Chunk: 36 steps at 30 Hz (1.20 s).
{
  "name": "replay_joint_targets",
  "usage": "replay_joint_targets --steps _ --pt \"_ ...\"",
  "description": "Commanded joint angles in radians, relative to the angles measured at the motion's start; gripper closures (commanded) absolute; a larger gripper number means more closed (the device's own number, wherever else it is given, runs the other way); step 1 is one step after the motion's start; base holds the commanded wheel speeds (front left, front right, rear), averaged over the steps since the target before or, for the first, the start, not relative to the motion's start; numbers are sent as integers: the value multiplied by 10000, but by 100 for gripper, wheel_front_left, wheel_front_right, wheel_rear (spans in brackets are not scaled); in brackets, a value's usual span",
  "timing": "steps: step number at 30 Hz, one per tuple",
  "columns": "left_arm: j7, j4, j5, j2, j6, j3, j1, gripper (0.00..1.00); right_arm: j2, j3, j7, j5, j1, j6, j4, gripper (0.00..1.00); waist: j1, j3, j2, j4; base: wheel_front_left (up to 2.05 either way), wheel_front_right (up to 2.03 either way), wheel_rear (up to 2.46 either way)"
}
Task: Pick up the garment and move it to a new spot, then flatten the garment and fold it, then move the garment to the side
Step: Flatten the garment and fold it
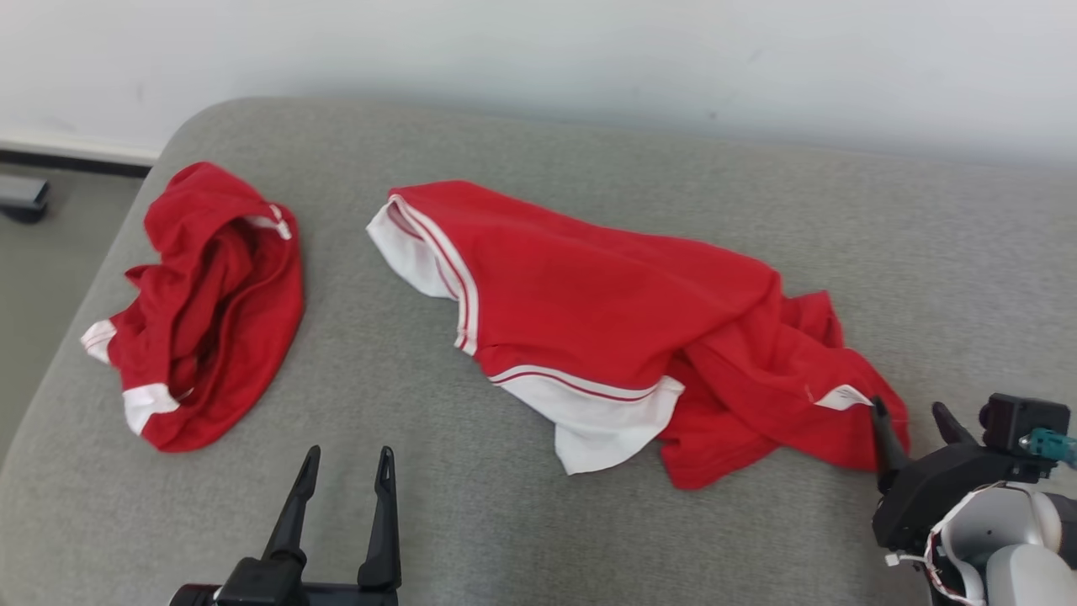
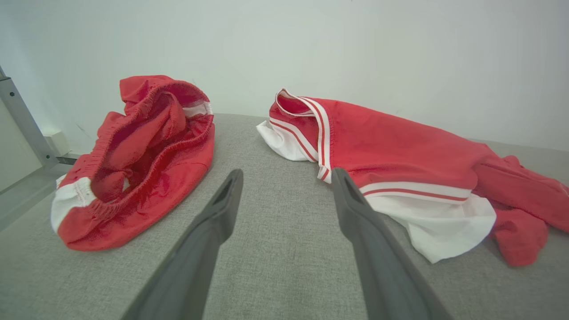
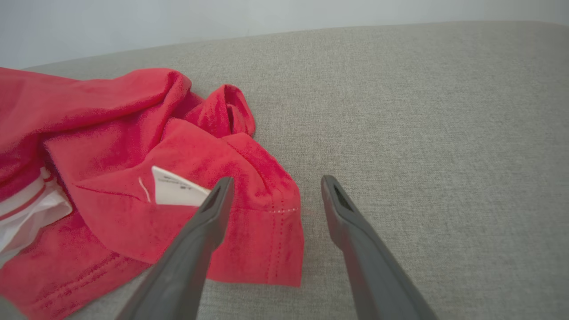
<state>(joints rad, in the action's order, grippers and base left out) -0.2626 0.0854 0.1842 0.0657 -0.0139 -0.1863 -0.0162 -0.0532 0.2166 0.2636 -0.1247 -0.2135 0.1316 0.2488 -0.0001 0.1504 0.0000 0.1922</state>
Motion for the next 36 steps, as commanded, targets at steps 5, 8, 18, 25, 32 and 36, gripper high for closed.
replay_joint_targets --steps 5,8,18,25,32,36 --pt "-32 -36 -163 -105 217 235 90 0 -72 437 623 398 -255 -19 293 0 1 329 0 524 0 0 0" --pt "-32 -19 -209 -135 253 336 118 0 -62 521 896 546 -254 -19 463 0 1 371 0 570 0 0 0" --pt "-32 -25 -228 -159 259 568 126 0 -15 762 377 1024 -186 -19 99 100 1 390 0 256 0 0 0" --pt "-32 37 -216 -160 241 638 183 0 6 1656 203 952 221 -19 -659 100 1 260 0 -269 0 0 0" --pt "-32 118 -298 -158 317 847 225 0 17 2790 362 959 673 -20 -1620 100 1 197 0 -862 0 0 0" --pt "-32 134 -355 -158 366 886 209 0 22 3500 477 923 1017 -20 -2089 100 1 192 0 -1169 0 0 0"
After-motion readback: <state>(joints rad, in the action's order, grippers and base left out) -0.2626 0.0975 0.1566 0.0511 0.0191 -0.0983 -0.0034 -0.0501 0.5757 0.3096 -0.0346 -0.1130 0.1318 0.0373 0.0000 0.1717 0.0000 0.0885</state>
